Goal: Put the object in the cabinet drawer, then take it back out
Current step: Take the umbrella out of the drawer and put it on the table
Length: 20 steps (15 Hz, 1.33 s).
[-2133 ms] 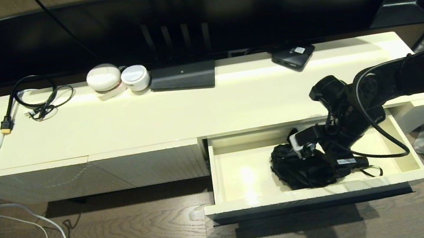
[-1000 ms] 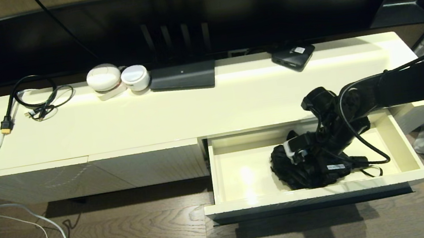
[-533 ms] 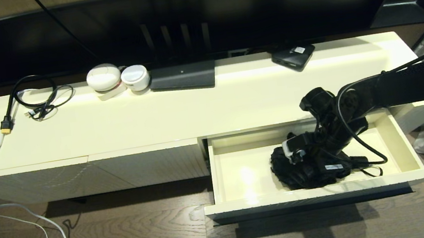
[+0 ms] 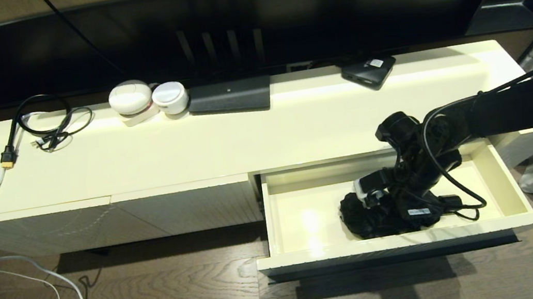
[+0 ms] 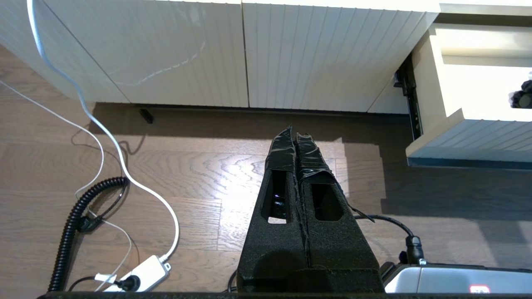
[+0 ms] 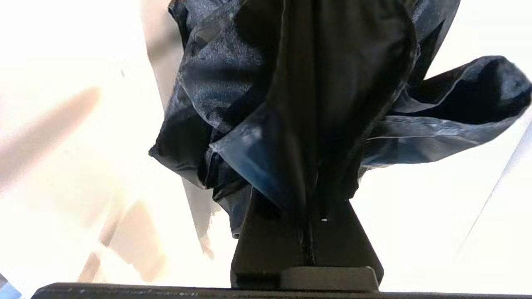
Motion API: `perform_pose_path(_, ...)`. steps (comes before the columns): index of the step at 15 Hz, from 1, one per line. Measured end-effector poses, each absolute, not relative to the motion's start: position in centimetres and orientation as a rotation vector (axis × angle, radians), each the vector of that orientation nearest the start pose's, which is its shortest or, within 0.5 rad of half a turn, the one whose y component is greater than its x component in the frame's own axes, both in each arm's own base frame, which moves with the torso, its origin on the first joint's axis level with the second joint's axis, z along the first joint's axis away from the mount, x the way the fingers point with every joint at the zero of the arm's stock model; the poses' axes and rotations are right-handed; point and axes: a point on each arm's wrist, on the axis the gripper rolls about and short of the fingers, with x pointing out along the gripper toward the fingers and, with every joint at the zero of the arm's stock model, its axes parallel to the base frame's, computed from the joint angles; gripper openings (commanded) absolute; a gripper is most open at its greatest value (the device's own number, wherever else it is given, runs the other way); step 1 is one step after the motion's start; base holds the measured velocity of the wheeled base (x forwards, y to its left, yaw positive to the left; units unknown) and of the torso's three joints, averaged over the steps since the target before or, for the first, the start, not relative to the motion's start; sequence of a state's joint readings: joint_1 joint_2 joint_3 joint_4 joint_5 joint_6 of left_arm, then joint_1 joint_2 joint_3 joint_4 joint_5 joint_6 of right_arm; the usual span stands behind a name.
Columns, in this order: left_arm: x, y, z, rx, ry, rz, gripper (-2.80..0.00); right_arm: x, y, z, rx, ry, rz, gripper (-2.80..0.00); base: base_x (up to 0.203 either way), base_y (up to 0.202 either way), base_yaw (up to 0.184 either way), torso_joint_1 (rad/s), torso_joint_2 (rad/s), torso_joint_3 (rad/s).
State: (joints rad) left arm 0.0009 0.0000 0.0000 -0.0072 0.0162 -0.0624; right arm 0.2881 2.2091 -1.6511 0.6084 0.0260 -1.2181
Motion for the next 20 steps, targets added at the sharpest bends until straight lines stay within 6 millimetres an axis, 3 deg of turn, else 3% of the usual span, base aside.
perform_pose_path(4, -2.3, 0.0, 7.6, -0.062, -0.008, 0.017, -2.8, 38.4, 11.4, 12.4, -1.215, 0.851, 0.953, -2.8, 0.0, 0.0, 0.0, 0.0, 0.0, 0.0)
perform_pose_path(9, -2.3, 0.0, 7.6, -0.062, -0.008, 0.017, -2.8, 35.2, 10.5, 15.1, -1.219, 0.83, 0.939, -2.8, 0.0, 0.0, 0.0, 0.0, 0.0, 0.0)
perform_pose_path(20, -2.3, 0.0, 7.6, -0.062, -0.008, 0.018, -2.8, 26.3, 8.3, 25.1, -1.285, 0.595, 0.746, -2.8, 0.0, 0.0, 0.0, 0.0, 0.0, 0.0)
